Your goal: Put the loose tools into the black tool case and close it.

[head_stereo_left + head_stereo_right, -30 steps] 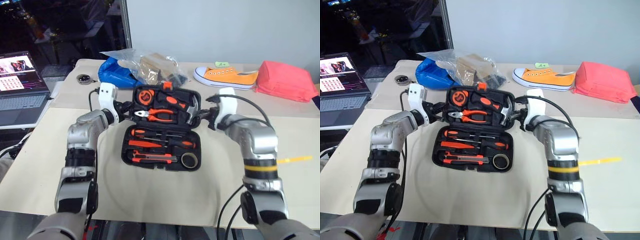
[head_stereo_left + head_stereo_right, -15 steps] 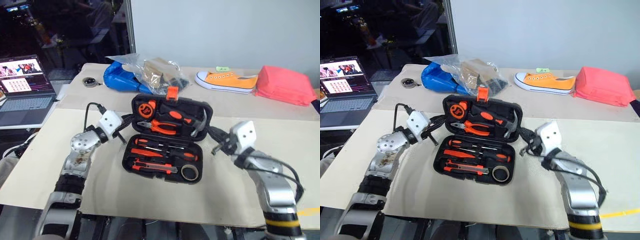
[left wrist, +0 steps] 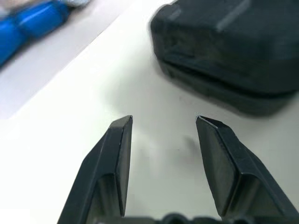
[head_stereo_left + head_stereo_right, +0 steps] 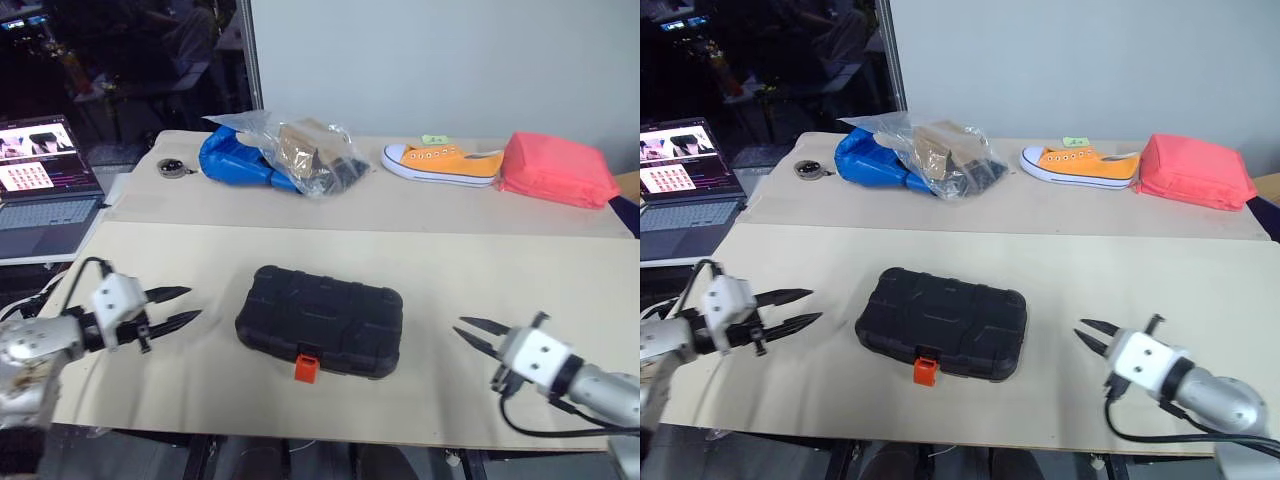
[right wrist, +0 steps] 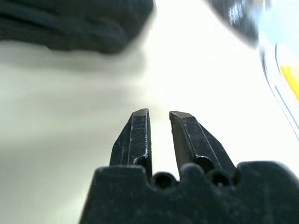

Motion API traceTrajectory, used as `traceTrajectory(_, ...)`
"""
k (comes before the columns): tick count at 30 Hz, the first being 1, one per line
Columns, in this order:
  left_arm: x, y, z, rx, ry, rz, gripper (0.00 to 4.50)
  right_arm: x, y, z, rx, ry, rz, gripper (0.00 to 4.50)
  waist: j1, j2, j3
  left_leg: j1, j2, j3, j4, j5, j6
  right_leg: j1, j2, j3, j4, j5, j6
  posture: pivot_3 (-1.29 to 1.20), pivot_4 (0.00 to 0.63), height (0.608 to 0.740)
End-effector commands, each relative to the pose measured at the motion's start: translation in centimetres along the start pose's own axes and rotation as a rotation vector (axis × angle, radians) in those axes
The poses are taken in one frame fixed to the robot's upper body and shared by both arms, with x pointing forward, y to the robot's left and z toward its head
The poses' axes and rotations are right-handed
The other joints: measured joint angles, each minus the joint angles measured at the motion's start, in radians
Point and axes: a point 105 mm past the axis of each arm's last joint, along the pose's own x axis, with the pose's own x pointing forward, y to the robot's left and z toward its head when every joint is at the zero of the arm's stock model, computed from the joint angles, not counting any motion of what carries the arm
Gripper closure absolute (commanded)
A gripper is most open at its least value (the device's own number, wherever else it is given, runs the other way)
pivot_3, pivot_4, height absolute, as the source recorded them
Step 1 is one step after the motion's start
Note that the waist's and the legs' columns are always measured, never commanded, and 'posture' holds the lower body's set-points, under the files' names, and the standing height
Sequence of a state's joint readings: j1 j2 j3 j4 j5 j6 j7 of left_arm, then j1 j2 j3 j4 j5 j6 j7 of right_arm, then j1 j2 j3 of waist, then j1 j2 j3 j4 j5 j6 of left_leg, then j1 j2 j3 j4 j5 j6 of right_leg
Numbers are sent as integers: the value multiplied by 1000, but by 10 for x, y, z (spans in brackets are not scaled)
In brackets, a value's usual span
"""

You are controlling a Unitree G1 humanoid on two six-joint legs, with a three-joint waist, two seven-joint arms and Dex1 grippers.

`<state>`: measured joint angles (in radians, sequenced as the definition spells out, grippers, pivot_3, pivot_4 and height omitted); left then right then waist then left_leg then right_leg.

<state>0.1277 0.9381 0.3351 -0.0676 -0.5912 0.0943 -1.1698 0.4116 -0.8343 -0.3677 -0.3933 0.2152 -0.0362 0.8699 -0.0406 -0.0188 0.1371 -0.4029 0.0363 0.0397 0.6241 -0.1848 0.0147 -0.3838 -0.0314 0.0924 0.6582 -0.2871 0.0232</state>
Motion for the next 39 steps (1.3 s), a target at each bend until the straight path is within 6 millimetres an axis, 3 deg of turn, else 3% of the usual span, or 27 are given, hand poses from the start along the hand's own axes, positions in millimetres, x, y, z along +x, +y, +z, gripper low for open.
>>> traceTrajectory(1,-6,-41,53,-61,-94,-174,2179,-6,31,50,124,-141,282,4468,-1,-1,0,1,4,3,0,0,0,1,-5,-1,0,-1,0,0,150,740)
traceTrajectory(4,-7,-66,65,-74,-72,-244,2179,6,58,70,116,-181,471,4468,-6,-3,2,6,14,14,-1,0,0,6,-8,-7,0,-6,2,0,150,740)
traceTrajectory(6,-6,-76,69,-59,-53,-279,2179,18,68,72,69,-182,534,4468,-5,-6,3,14,15,15,-3,-4,-6,14,-9,-8,-1,-11,-8,0,150,740)
traceTrajectory(11,-1,-98,78,-114,-54,-334,733,53,81,66,10,-137,574,4500,6,-7,4,20,13,19,-7,-5,-8,8,-11,-13,-3,-12,-9,0,150,740)
traceTrajectory(13,0,-105,80,-115,-45,-340,14,70,75,69,35,-136,507,4500,8,-8,4,18,13,21,-7,-3,-6,6,-10,-16,-3,-12,-9,0,150,740)
traceTrajectory(16,2,-109,81,-119,-47,-321,14,85,66,72,73,-126,423,4500,9,-9,3,10,12,23,-8,0,-1,3,-9,-18,-3,-9,-7,0,150,740)
traceTrajectory(21,10,-112,81,-134,-63,-261,14,115,12,67,281,-60,0,4500,-1,-9,3,2,13,22,-8,0,-2,-4,-7,-19,-2,-5,-9,0,150,740)
traceTrajectory(24,16,-110,80,-151,-71,-216,14,132,-7,61,361,-29,-154,4500,0,-8,2,3,12,22,-8,1,-2,-5,-7,-19,-1,-4,-10,0,150,740)
traceTrajectory(29,40,-95,73,-170,-84,-65,14,176,-14,70,430,-67,-227,4500,-10,-9,2,4,12,22,-9,1,-2,-5,-5,-18,-1,-1,-13,0,150,740)
traceTrajectory(32,54,-84,73,-200,-109,-13,14,173,-15,83,415,-121,-186,4500,-4,-8,2,4,13,22,-9,1,-3,-5,-3,-19,0,-1,-12,0,150,740)
traceTrajectory(36,72,-75,65,-180,-69,-22,0,144,-9,85,362,-114,-64,3485,4,-8,2,1,13,21,-9,1,-3,-6,-1,-19,-1,-2,-11,0,150,740)
traceTrajectory(39,85,-67,58,-169,-33,-48,0,121,-8,85,329,-77,1,2355,6,-8,2,-2,13,20,-10,0,-5,-8,0,-19,-3,-3,-10,0,150,740)
